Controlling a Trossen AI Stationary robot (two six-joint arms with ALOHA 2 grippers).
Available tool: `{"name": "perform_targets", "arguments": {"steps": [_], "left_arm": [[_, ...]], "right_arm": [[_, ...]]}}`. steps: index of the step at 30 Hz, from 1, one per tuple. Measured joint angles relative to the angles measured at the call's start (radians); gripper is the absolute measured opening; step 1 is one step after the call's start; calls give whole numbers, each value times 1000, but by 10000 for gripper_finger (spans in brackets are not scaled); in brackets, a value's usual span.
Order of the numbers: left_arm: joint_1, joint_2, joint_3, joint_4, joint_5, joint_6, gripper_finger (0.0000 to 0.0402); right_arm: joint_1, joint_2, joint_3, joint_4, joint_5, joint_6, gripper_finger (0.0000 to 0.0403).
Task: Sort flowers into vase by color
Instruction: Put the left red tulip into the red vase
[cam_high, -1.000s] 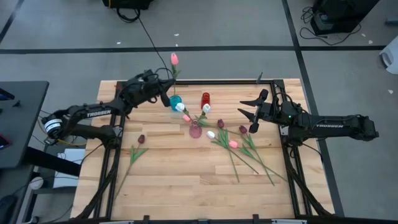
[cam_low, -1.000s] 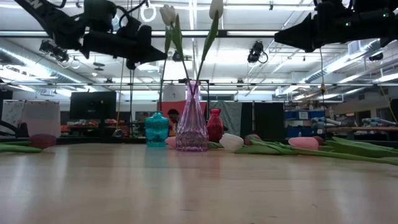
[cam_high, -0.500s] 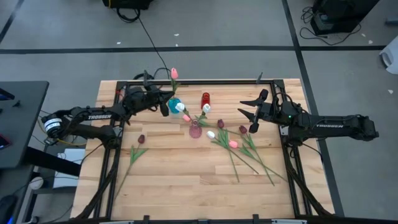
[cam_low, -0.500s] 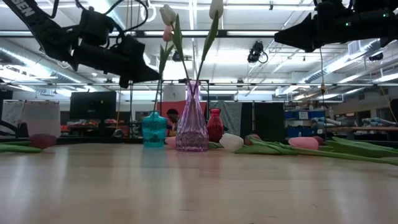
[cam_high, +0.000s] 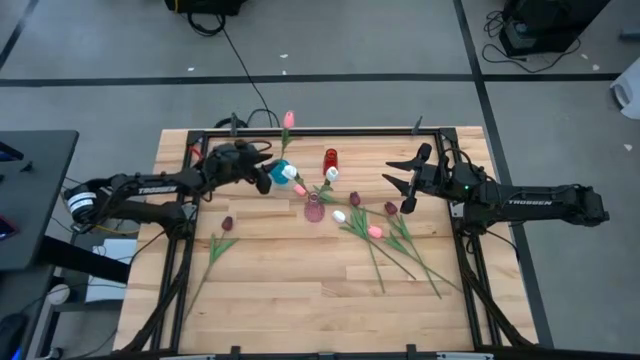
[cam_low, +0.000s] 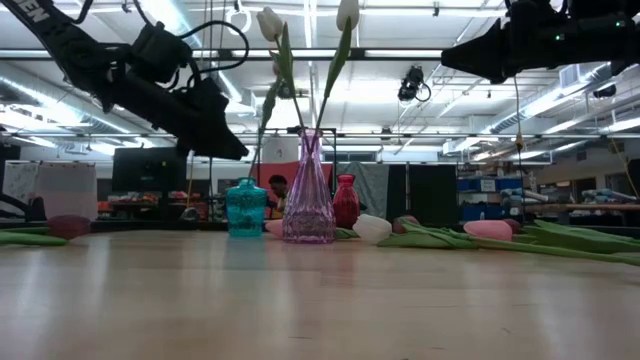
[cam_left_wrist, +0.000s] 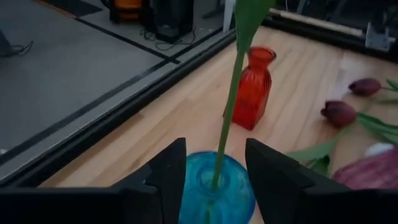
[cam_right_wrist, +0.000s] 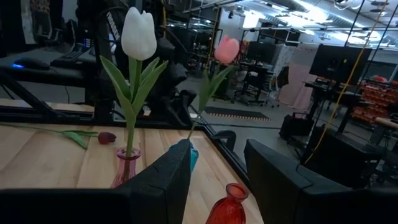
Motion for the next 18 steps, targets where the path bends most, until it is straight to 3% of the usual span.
{"name": "perform_targets", "arguments": {"steps": [8,13,18], "left_arm": [[-52,-167,0,-141,-74,19,172],[-112,-277,35,-429,-151,-76,172],[-223,-268,142,-758,-149,-266,172]], "right_arm": [[0,0,0,-4,0,0,165],[0,0,0,-9,0,0,165],[0,0,0,-4,-6,-1,165]]}}
